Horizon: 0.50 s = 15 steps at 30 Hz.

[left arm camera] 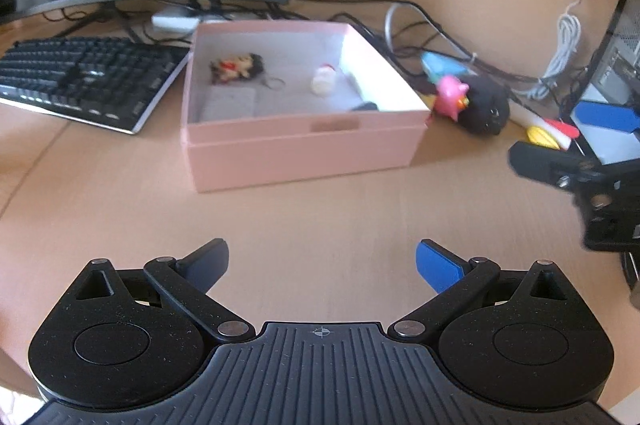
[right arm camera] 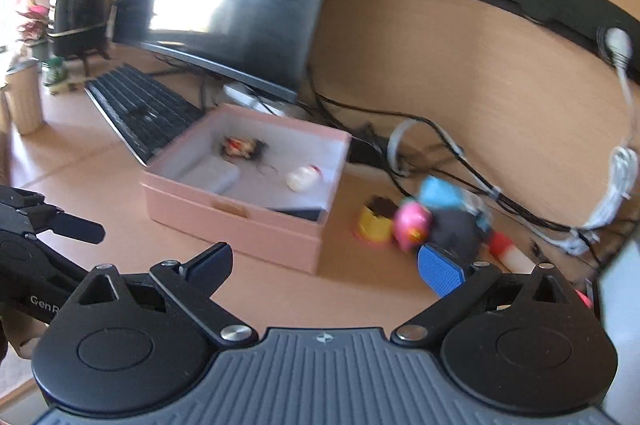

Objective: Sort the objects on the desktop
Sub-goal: 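Withdraw both open grippers away from the pink box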

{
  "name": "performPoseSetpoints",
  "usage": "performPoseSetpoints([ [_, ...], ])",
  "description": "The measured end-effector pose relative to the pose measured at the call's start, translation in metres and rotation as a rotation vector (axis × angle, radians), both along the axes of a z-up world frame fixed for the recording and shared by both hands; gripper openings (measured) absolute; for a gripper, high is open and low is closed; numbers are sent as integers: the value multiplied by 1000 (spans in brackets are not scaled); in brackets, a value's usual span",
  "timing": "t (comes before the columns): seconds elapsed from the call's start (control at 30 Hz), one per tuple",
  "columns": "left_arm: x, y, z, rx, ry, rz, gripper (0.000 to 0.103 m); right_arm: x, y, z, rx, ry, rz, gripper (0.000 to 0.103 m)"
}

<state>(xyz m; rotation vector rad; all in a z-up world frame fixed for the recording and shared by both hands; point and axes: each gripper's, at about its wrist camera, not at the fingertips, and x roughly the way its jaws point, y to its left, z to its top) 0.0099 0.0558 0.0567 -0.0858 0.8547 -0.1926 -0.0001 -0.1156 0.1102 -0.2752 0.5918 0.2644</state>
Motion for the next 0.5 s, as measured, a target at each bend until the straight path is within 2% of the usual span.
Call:
performPoseSetpoints([
  [0.13, 7, -14, -5, -7, 19, 26, 102, 6, -21, 1, -13, -19, -4, 99],
  [0.2, 9, -19, -3, 33, 20, 52, 102, 14, -33, -4, -25, -39, -4, 99],
  [0.23, 9, -19, -1, 40, 31, 70, 102, 22, -40, -7, -20, -24, -42, 98],
  [0.3, 6, -20, 3, 41, 28, 52, 102, 37, -56, -15, 62, 38, -81, 93],
  [0.33, 4, -21, 4, 68, 11, 40, 102, 41, -60, -19, 82, 50, -77, 91],
  [0.4, 2, -22, 5, 123, -17, 68, 102, 48, -61, -30, 63, 45, -60, 84],
  [0.43, 3, -20, 4, 123, 2, 111, 102, 53, -61, -34, 61, 59, -57, 80],
  [0.5, 4, -16, 5, 82, 25, 120, 102, 61, -59, -40, 82, 108, -34, 64],
])
